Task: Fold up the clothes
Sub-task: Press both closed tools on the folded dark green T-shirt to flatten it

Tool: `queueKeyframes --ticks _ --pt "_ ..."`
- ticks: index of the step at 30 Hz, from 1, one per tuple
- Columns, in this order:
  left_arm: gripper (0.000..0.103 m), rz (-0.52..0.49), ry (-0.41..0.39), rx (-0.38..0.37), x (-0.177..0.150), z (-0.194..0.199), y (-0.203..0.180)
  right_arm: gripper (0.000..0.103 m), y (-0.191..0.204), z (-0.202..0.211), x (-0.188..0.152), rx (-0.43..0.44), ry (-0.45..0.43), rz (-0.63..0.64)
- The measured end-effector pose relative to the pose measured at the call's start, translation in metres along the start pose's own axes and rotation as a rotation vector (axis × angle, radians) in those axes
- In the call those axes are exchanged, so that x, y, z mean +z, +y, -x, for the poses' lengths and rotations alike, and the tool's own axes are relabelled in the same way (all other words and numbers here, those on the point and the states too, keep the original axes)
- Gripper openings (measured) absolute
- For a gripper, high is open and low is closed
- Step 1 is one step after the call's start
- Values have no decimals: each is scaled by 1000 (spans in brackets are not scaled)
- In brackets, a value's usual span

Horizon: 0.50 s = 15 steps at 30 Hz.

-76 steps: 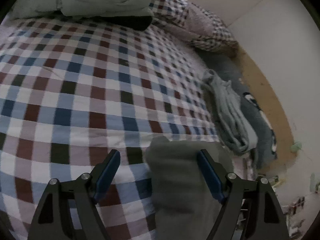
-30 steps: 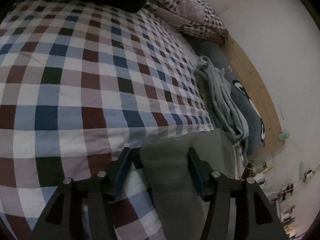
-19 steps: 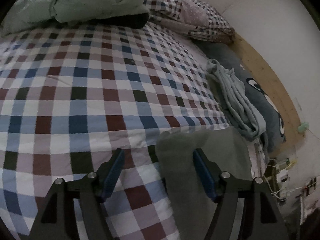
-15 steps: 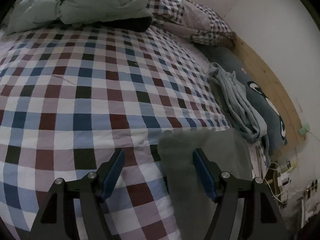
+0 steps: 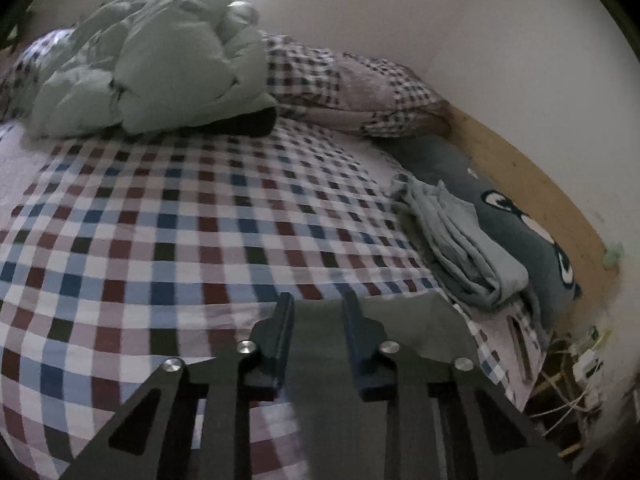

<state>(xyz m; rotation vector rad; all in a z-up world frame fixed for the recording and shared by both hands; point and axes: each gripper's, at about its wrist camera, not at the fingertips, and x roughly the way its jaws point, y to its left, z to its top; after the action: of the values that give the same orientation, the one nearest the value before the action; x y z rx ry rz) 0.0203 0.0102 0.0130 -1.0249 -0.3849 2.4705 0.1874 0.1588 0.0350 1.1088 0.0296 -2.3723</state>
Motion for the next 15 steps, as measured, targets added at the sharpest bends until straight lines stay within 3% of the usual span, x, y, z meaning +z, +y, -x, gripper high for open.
queueKeyframes --ticks 1,9,15 --pt "10 -11 3 1 -1 -3 -4 7 -6 7 6 -11 -25 -9" --pt "7 -54 39 30 -7 -32 -28 11 -94 41 76 -168 -220 -133" --pt "3 -86 73 61 -11 -54 -32 11 -133 -15 122 -149 -214 -159"
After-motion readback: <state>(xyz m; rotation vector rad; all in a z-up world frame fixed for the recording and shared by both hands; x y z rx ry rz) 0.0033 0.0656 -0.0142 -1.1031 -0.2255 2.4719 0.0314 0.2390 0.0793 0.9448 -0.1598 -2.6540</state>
